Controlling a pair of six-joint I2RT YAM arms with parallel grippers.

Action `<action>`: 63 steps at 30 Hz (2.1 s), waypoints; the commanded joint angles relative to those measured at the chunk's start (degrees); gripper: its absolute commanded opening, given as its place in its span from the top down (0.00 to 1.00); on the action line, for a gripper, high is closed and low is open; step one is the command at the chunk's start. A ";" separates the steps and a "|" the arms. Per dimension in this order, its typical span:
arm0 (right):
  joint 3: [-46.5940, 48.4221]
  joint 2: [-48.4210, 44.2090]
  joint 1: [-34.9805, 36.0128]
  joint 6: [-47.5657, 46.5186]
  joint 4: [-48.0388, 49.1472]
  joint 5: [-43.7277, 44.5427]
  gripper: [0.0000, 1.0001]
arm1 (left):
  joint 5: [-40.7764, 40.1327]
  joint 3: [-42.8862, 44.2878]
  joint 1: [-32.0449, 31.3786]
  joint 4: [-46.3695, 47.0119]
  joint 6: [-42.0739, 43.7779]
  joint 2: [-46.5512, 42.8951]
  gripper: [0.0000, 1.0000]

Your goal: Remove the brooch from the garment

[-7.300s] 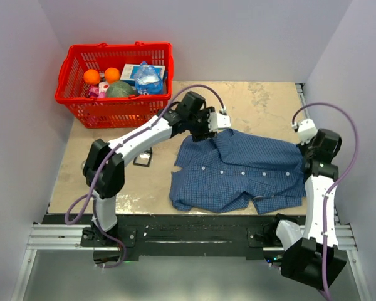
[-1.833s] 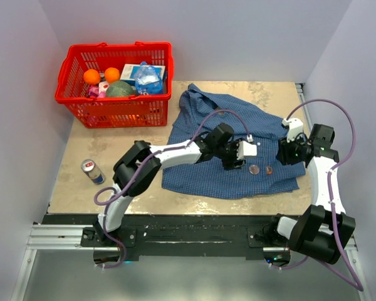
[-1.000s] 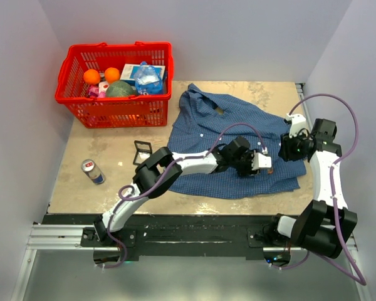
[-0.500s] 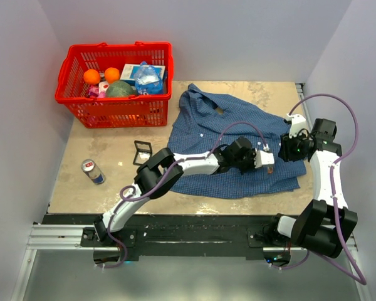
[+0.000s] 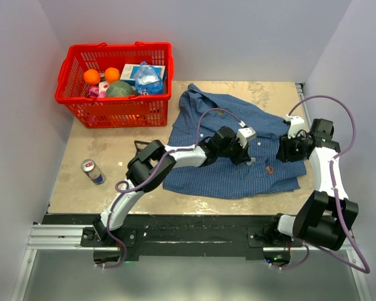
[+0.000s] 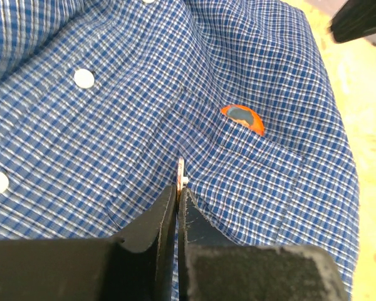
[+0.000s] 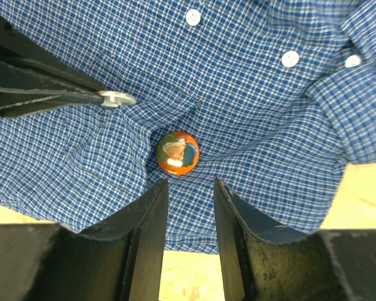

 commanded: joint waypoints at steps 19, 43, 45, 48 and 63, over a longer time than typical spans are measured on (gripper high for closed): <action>4.72 10.81 12.47 0.58 0.25 -0.36 0.51 | 9.49 -4.98 4.12 4.01 -13.85 -6.08 1.00; 4.81 19.15 15.28 -15.76 -2.47 -15.56 0.81 | 20.30 -5.77 4.83 8.41 -11.39 -7.23 1.00; 4.54 19.33 15.28 -16.29 -2.99 -16.27 0.89 | 20.30 -5.69 4.83 8.14 -10.69 -7.40 1.00; 3.84 18.90 15.19 -16.29 -2.73 -18.20 1.00 | 19.69 -6.12 4.91 7.62 -9.37 -8.11 0.99; 4.72 22.06 10.36 -10.50 -2.47 -26.73 1.00 | 22.94 -10.08 5.35 9.03 -7.18 -8.81 0.75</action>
